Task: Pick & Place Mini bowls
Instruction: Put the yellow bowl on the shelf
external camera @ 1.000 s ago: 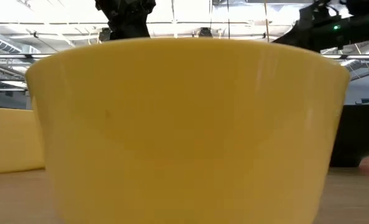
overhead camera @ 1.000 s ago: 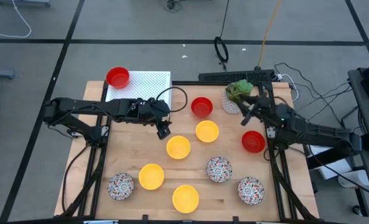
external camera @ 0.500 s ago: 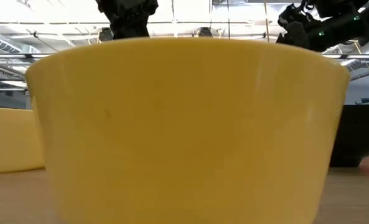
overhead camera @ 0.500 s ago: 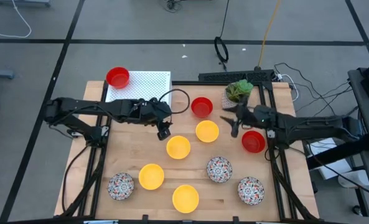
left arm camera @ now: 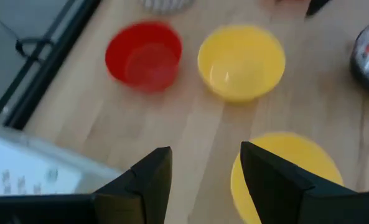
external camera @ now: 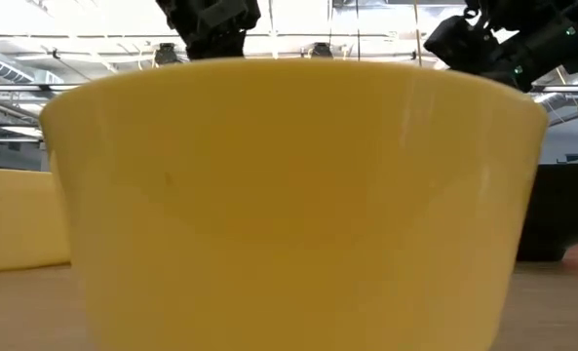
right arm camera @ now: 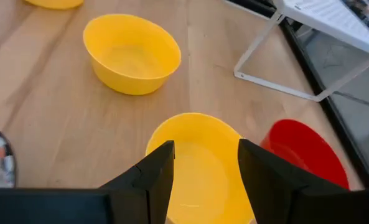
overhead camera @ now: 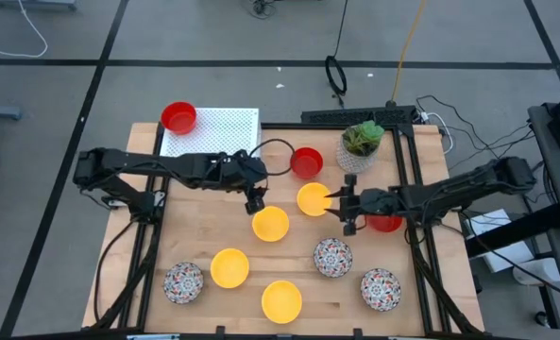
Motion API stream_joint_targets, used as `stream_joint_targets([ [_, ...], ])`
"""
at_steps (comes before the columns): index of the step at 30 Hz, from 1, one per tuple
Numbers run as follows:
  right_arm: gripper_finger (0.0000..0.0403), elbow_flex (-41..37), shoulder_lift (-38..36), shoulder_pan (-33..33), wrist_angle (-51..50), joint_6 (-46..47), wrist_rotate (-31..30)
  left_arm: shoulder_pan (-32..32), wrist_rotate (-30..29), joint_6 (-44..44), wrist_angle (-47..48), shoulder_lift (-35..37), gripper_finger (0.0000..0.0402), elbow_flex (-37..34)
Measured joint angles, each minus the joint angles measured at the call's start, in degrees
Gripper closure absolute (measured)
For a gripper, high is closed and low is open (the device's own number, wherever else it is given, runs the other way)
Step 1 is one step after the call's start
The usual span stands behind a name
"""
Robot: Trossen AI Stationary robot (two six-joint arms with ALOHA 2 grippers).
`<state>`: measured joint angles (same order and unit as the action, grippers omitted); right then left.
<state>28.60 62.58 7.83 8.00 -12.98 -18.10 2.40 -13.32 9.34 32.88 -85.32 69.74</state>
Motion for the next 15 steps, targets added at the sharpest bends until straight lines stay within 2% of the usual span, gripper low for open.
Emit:
stream_joint_targets([
  [8,0.0238,1.07,2.52,2.22,-1.39,0.77,0.19,-1.56,7.73,-8.18,-6.72,-5.97,0.0206,0.08],
  [15,0.0239,1.07,2.39,3.44,-2.58,3.70,0.06,-2.58,8.48,-7.46,-5.09,-13.27,0.0206,0.08],
])
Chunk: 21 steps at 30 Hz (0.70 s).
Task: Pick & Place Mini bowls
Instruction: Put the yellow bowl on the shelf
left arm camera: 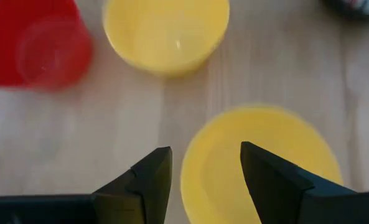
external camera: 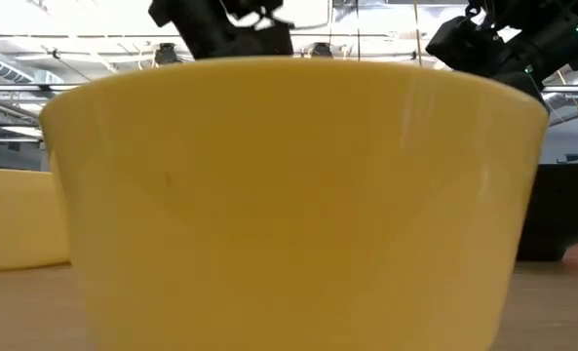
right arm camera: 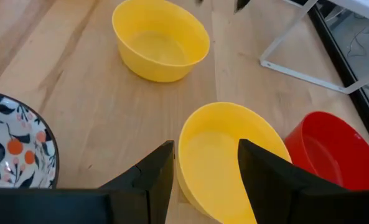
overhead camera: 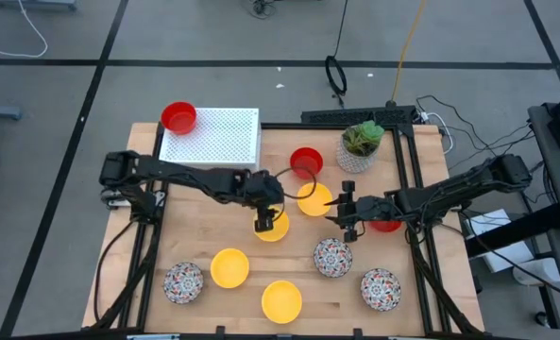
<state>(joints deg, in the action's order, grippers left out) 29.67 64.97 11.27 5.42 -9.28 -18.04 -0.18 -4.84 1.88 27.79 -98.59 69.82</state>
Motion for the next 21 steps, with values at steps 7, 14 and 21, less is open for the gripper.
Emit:
stream_joint_targets([
  [7,0.0239,0.00,0.00,0.15,0.04,1.51,0.06,0.22,-2.93,1.28,0.99,-6.38,0.0206,-0.02],
  [14,0.0239,0.00,-0.02,0.15,0.32,1.54,0.02,0.41,-3.59,1.02,1.61,-10.12,0.0212,-0.02],
  [21,0.0239,0.00,-0.02,0.15,0.32,1.49,-0.03,0.39,-2.60,0.97,4.32,-9.58,0.0331,-0.02],
])
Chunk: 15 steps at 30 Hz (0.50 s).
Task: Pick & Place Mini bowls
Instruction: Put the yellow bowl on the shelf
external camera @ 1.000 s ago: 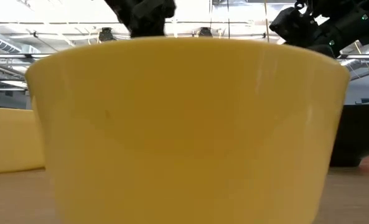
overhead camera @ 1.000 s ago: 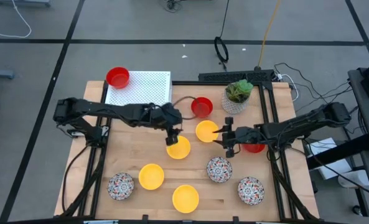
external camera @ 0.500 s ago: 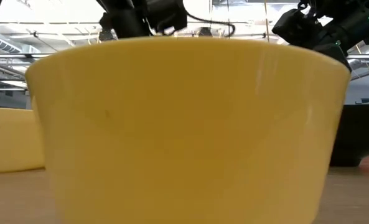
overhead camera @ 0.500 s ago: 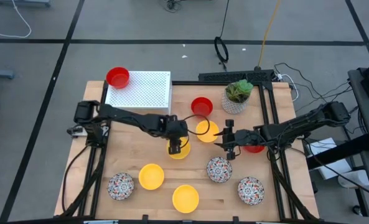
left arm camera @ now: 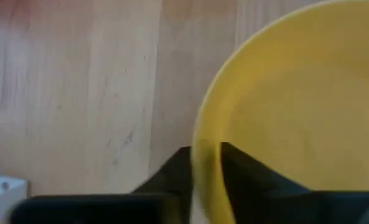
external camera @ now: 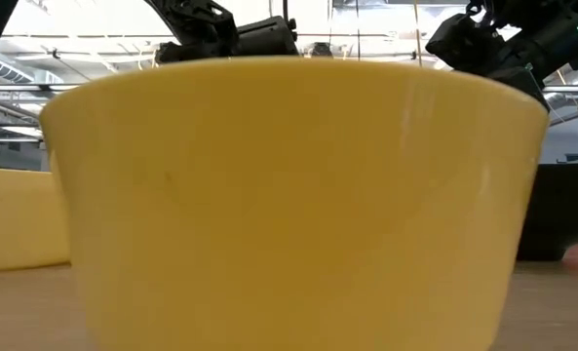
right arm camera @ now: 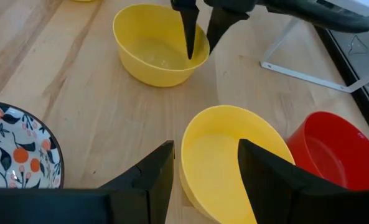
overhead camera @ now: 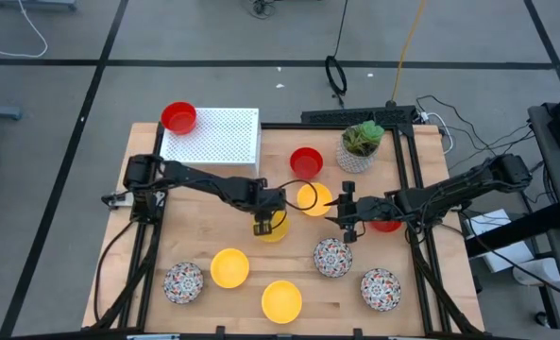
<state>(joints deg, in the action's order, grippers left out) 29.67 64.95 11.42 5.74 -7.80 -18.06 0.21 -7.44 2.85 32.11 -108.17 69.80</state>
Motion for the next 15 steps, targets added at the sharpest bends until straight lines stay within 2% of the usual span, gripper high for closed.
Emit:
stream_joint_targets([
  [2,0.0239,0.00,0.00,0.00,0.00,-0.21,0.00,0.02,0.36,0.03,-0.32,0.69,0.0377,0.04],
  [3,0.0239,0.00,0.00,0.00,0.00,-0.21,0.00,0.02,0.61,0.07,-0.37,1.14,0.0387,0.13],
  [8,0.0239,-0.04,0.00,0.00,0.00,0.26,0.04,0.02,1.73,-0.22,1.79,3.59,0.0378,-0.01],
  [15,0.0239,-0.04,0.00,-0.04,-0.02,1.10,0.09,1.51,2.10,-4.32,7.27,13.17,0.0392,-0.04],
])
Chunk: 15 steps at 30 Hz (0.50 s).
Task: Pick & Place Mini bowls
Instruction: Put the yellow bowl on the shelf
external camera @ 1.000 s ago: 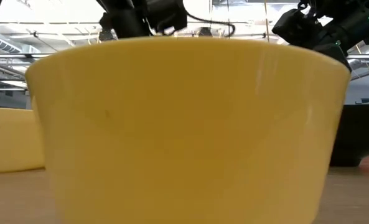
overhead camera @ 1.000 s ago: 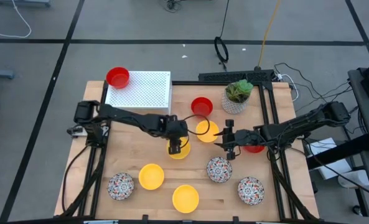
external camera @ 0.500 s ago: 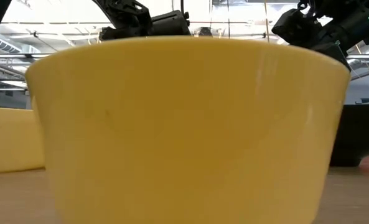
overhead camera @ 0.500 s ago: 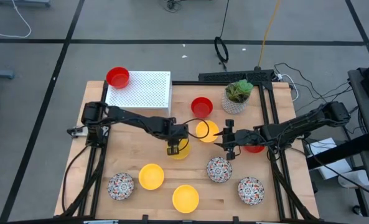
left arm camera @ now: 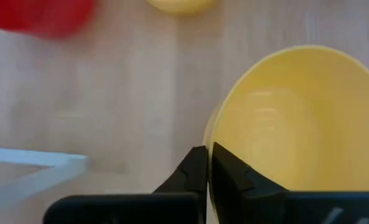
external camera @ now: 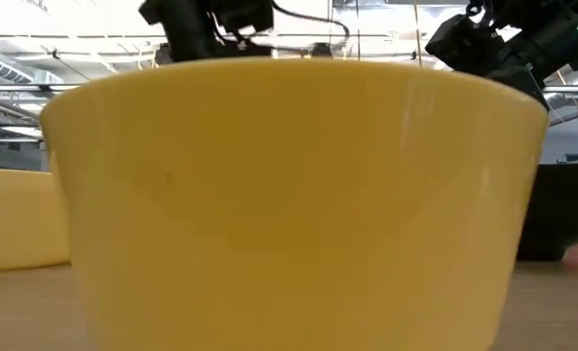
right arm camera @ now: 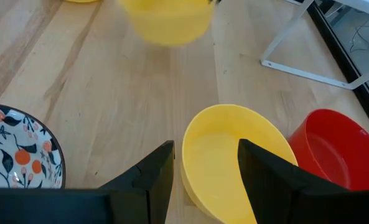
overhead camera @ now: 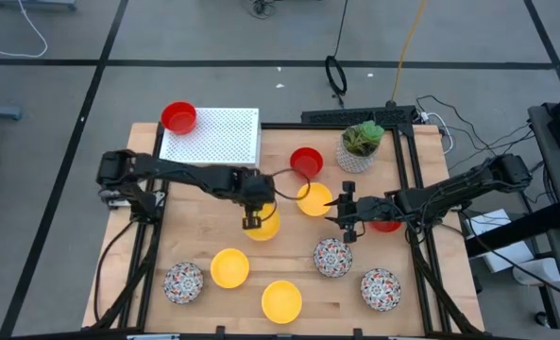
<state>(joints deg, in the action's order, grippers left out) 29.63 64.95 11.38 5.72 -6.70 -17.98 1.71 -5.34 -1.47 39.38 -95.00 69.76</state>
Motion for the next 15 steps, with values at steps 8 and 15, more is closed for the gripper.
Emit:
stream_joint_targets([
  [8,0.0239,-0.02,-0.02,0.00,-0.19,0.02,0.02,5.39,-7.20,-3.83,2.47,15.01,0.0379,0.00],
  [15,0.0239,-0.02,-0.02,-0.02,-0.11,-0.07,0.04,17.09,-11.61,0.45,9.96,24.43,0.0387,0.04],
])
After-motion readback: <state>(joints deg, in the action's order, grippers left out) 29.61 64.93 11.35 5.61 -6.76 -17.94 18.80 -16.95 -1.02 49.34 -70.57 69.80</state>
